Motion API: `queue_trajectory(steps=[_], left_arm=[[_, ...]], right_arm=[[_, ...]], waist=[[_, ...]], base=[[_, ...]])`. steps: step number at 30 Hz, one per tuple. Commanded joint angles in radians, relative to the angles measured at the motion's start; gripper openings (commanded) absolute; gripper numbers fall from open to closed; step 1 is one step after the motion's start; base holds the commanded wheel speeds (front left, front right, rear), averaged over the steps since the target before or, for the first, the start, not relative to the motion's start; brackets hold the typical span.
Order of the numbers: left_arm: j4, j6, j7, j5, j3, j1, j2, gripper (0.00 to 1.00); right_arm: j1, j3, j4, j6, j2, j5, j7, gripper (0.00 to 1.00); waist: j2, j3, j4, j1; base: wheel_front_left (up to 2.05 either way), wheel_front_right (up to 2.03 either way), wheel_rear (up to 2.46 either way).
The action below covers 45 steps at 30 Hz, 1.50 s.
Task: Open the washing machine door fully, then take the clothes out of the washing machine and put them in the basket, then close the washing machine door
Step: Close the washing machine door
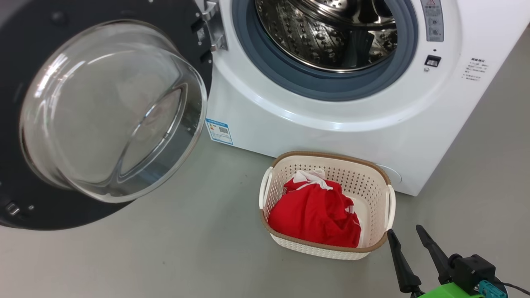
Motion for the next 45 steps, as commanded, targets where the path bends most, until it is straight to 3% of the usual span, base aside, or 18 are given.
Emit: queue_trajectory(steps=[1, 8, 12, 22, 33, 45], left_arm=[[-0.008, -0.006, -0.003, -0.005, 0.028, -0.03, 0.072, 0.0], [0.282, -0.006, 0.055, -0.155, 0.037, -0.159, 0.184, 0.0], [0.424, -0.006, 0.109, -0.21, 0.049, -0.221, 0.221, 0.0], [0.68, -0.006, 0.449, -0.32, 0.008, -0.28, 0.313, 0.0], [0.642, -0.006, 0.696, -0.426, -0.069, -0.24, 0.293, 0.0], [0.421, -0.006, 0.832, -0.547, -0.125, -0.09, 0.28, 0.0]], right_arm=[[-0.031, 0.022, -0.027, 0.007, -0.003, -0.001, -0.007, 1.0], [-0.039, 0.013, -0.032, 0.007, -0.003, -0.003, -0.007, 1.0], [-0.05, 0.01, -0.034, 0.007, -0.006, -0.005, -0.007, 1.0], [-0.066, 0.01, -0.034, 0.007, -0.006, -0.004, -0.007, 1.0], [-0.07, 0.006, -0.034, 0.007, -0.007, -0.005, -0.007, 1.0], [-0.057, 0.002, -0.031, 0.007, -0.005, -0.005, -0.007, 1.0]], waist=[[0.0, 0.008, -0.008, 0.0], [0.0, 0.033, -0.015, 0.0], [0.0, 0.049, -0.016, 0.0], [0.0, 0.071, -0.028, 0.0], [0.0, 0.076, -0.028, 0.0], [0.0, 0.051, -0.028, 0.0]], base=[[0.0, 0.0, 0.0], [0.0, 0.0, 0.0], [0.0, 0.0, 0.0], [0.0, 0.0, 0.0], [0.0, 0.0, 0.0], [0.0, 0.0, 0.0]])
